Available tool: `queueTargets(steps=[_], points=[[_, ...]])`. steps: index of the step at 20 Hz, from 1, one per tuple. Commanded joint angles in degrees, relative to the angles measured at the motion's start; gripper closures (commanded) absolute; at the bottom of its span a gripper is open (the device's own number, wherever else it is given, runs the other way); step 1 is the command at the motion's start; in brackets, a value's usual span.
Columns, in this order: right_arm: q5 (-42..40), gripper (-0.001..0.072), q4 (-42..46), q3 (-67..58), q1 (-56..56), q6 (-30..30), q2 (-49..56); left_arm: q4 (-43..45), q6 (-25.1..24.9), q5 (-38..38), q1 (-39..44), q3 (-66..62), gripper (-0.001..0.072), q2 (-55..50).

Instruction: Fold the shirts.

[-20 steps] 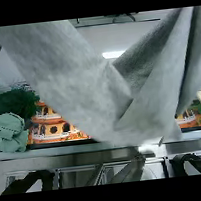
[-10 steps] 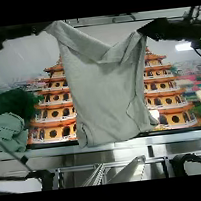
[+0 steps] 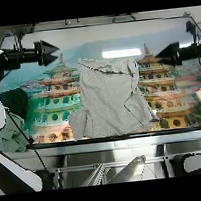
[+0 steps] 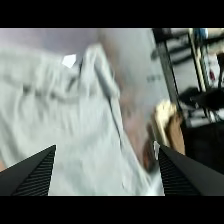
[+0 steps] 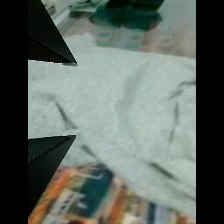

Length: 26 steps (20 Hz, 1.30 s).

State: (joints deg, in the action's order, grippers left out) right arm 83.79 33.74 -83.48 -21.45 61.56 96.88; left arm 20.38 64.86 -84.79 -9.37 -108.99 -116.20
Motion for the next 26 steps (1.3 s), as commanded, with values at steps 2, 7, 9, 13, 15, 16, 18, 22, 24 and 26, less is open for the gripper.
queueTargets(steps=[2,7,9,13,15,16,18,22,24,26], points=[[-3.0,0.0231,11.3,5.2,0.6,1.5,1.4,7.5,6.0,-18.1,2.1,10.6,0.0203,0.6],[-11.6,0.0212,11.6,-3.7,9.4,4.2,9.4,21.8,7.3,-11.3,7.5,32.5,0.0202,14.1],[-11.7,0.0212,11.7,-11.3,12.5,7.1,15.3,28.0,12.3,-8.9,9.0,42.3,0.0200,21.1],[-9.7,0.0214,11.7,-22.5,16.4,11.6,24.2,32.5,20.3,-0.2,14.0,57.5,0.0200,30.5],[-9.9,0.0214,11.7,-23.4,17.3,11.8,25.4,32.4,21.2,4.6,17.4,60.7,0.0200,30.9],[-9.8,0.0214,11.7,-23.4,17.6,11.8,25.8,32.2,21.2,6.0,19.2,61.0,0.0200,29.8],[-9.4,0.0216,11.7,-23.4,18.0,11.8,26.1,31.9,21.3,7.5,22.7,59.0,0.0200,25.9],[-7.5,0.0363,11.1,-23.4,18.0,11.8,26.1,32.5,20.7,7.5,28.7,49.9,0.0201,16.7],[-6.5,0.0424,11.0,-23.4,18.0,11.8,26.1,32.5,20.0,7.2,30.1,45.7,0.0263,14.3],[-6.4,0.0697,10.8,-23.4,17.9,11.8,26.0,32.5,17.7,4.9,31.1,42.2,0.0558,13.3]])
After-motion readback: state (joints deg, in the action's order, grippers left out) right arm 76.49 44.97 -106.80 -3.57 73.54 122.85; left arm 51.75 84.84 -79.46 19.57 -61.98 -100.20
